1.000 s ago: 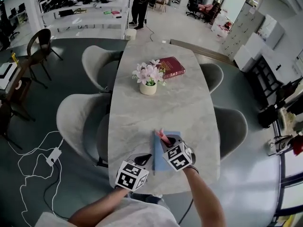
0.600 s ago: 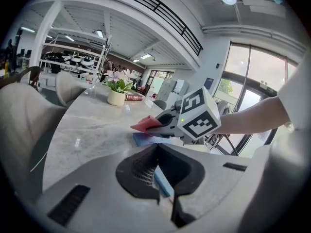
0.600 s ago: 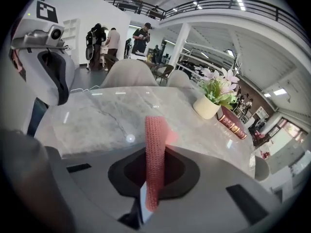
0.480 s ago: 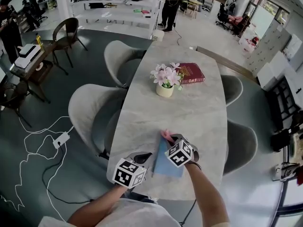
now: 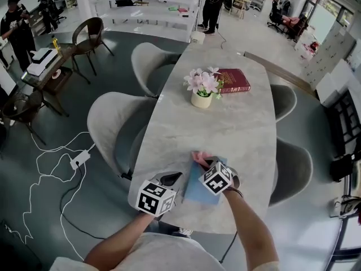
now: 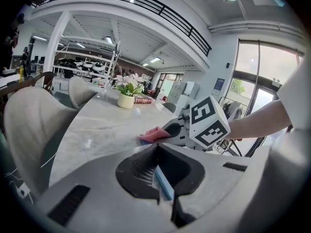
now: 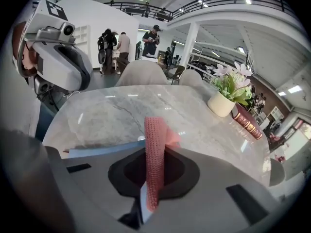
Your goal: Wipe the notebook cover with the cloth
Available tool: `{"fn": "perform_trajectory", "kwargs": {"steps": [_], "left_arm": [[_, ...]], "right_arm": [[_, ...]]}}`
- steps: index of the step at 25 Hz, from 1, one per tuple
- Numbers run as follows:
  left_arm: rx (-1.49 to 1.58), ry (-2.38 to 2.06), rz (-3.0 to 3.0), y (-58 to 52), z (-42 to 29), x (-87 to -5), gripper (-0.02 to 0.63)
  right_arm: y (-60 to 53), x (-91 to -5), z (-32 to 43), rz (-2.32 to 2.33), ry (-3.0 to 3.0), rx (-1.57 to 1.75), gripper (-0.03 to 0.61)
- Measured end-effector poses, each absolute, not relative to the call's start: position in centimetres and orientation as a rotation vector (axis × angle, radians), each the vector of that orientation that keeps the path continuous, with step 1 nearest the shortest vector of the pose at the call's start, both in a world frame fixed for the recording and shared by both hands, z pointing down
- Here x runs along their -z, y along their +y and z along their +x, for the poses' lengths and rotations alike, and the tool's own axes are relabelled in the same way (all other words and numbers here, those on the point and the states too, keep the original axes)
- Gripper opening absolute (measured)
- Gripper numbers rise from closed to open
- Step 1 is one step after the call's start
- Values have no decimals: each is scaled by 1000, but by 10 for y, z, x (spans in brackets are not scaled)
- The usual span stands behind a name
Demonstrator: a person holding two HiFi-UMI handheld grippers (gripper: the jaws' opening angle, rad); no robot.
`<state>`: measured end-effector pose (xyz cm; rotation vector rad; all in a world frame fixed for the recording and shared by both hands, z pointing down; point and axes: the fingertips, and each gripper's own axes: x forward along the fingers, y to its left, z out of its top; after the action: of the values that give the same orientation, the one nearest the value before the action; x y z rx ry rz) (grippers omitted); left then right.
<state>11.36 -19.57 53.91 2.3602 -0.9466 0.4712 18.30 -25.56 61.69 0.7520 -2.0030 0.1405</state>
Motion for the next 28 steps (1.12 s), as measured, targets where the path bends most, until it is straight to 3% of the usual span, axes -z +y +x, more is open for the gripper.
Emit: {"fn": "perform_trajectory", "kwargs": {"steps": [28], "left_arm": [[-460,-1009,2355,-161,119,-545,6]], "right_arm": [[-117,-613,150,614,-2172,-279,15]]}}
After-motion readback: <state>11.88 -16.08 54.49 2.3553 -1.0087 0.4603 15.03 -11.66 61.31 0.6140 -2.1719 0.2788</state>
